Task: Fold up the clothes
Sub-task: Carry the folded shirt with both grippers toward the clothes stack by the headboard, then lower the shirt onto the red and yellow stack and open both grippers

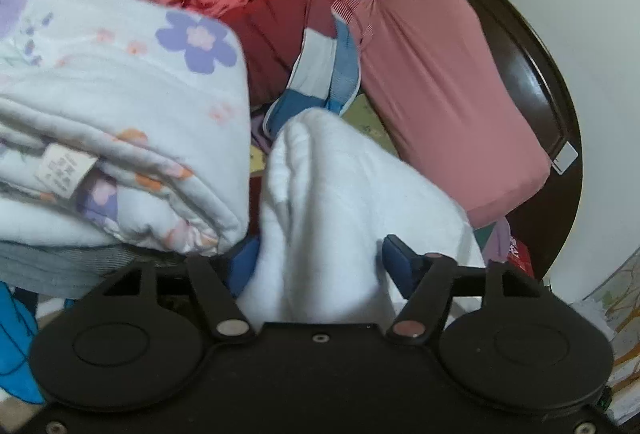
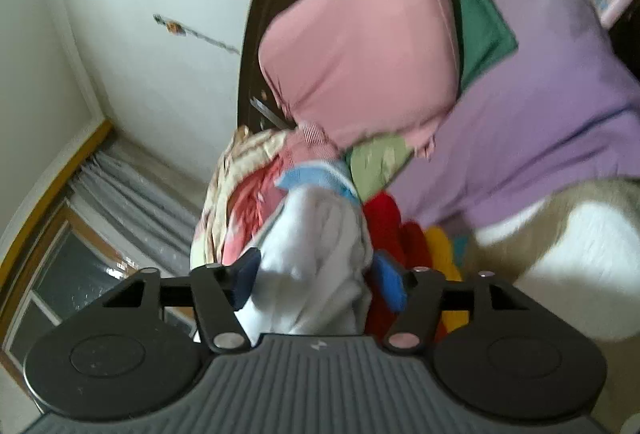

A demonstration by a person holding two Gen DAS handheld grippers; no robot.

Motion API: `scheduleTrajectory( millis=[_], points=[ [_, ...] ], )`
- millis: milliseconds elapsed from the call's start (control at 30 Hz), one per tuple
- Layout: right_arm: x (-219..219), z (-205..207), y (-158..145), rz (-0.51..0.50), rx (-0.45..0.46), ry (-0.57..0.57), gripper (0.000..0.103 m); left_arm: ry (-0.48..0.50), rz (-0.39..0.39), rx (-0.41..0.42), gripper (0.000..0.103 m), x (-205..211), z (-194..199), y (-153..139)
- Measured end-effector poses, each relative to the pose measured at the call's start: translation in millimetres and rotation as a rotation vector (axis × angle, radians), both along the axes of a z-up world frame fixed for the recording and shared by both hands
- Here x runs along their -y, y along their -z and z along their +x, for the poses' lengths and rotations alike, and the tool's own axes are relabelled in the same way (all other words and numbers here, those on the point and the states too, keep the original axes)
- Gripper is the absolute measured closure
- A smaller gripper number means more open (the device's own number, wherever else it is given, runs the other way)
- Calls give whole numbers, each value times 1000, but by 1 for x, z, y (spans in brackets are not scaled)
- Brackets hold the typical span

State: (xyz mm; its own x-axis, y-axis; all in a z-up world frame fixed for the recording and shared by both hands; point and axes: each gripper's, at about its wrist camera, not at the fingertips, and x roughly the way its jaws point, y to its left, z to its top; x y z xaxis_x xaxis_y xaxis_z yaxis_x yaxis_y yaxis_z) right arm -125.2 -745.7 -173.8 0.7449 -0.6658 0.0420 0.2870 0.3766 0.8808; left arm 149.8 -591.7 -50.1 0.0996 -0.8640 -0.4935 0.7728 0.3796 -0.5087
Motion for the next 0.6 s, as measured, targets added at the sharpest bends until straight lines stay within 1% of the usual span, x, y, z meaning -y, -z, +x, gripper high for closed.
scheduleTrajectory(
  millis=[67, 133, 167, 200, 267, 333, 367, 400, 433, 467, 533, 600],
  points=[
    [-9, -10, -6, -26, -13, 13, 36, -5, -3, 28, 31, -6, -5, -6],
    [-17, -14, -15, -51, -47, 18, 31, -16, -9, 57, 29, -15, -11, -12],
    [-21, -17, -21, -61, -57, 21, 26, -19, -14, 71, 28, -19, -14, -15],
    [-26, -20, -26, -72, -74, 23, 23, -20, -22, 84, 26, -23, -17, -18],
    [-37, -25, -37, -87, -110, 26, 23, -23, -30, 111, 26, -33, -25, -25],
    [-48, -28, -49, -79, -143, 27, 15, -23, -30, 136, 23, -43, -32, -30],
    [-53, -30, -55, -74, -159, 27, 7, -20, -23, 155, 21, -47, -36, -34],
    [-58, -30, -62, -72, -184, 27, 4, -21, -8, 184, 18, -50, -41, -37],
    [-63, -30, -70, -71, -211, 26, 3, -26, 9, 217, 15, -52, -46, -40],
    [-68, -30, -78, -73, -239, 27, 0, -22, 24, 252, 13, -55, -51, -44],
    [-76, -28, -95, -65, -318, 33, 0, -2, 48, 318, 12, -58, -63, -51],
    [-81, -26, -109, -31, -383, 22, 0, -4, 76, 390, 10, -61, -74, -58]
  ],
)
